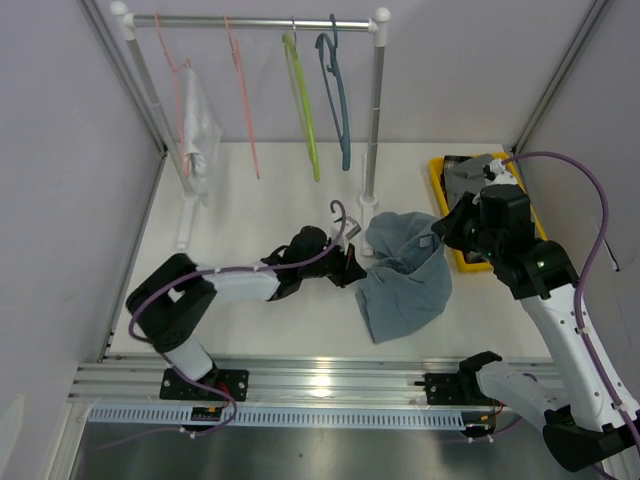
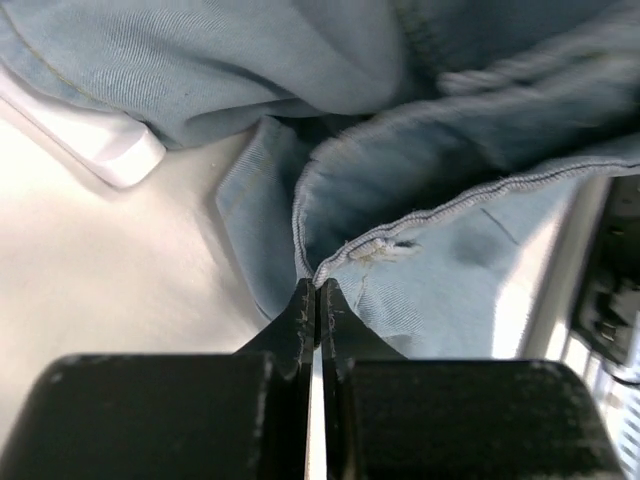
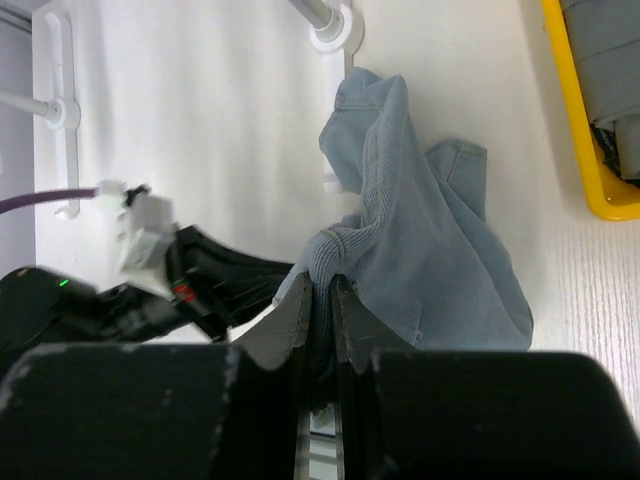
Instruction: Place the skirt on the hanger
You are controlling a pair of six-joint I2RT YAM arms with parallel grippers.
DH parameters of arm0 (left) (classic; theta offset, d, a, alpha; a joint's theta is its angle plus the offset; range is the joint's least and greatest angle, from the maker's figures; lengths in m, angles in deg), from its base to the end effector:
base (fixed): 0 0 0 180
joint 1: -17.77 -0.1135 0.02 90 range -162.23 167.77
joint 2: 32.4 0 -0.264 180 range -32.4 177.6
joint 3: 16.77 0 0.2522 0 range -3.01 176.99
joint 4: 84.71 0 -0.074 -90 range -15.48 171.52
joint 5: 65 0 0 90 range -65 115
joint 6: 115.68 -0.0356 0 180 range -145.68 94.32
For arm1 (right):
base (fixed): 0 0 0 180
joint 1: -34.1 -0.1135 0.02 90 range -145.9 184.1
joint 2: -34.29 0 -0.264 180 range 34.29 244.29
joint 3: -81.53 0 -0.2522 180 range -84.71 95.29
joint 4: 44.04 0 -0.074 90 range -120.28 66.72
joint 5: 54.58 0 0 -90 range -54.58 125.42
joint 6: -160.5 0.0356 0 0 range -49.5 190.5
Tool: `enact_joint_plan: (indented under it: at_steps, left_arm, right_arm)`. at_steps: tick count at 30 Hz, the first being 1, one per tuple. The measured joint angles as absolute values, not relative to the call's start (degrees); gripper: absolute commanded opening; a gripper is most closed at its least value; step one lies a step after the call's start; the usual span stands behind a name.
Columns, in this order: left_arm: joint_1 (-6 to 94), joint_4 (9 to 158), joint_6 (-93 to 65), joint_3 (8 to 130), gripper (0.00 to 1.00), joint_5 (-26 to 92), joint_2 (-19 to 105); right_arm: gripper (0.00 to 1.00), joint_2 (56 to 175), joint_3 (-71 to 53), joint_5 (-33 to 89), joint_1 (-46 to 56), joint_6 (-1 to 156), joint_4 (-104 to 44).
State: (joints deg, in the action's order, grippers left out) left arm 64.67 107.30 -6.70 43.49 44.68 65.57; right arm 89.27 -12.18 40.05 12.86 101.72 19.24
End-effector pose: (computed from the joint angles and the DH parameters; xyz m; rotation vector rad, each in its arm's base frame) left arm 0.2324 -0.2659 0.1741 0.7458 2.0291 -1.0473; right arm 0.1659 0.0614 0.4028 0.2361 2.1477 0.4512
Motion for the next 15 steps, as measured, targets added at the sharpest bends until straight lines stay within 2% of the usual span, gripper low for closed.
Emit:
enact_joint_plan:
  at_steps: [9, 15]
  left_arm:
    - [64.7, 92.1, -6.8, 41.1, 0.00, 37.3, 38.8]
    - [64.6, 76.8, -8.1, 47.6, 0.00, 28.1, 25.6]
  right_arm:
    - [0.00, 91.8, -7.0, 40.1, 14.9, 101.3, 19.1]
    - [0.00, 92.9, -2.7, 40.0, 15.1, 101.3, 18.3]
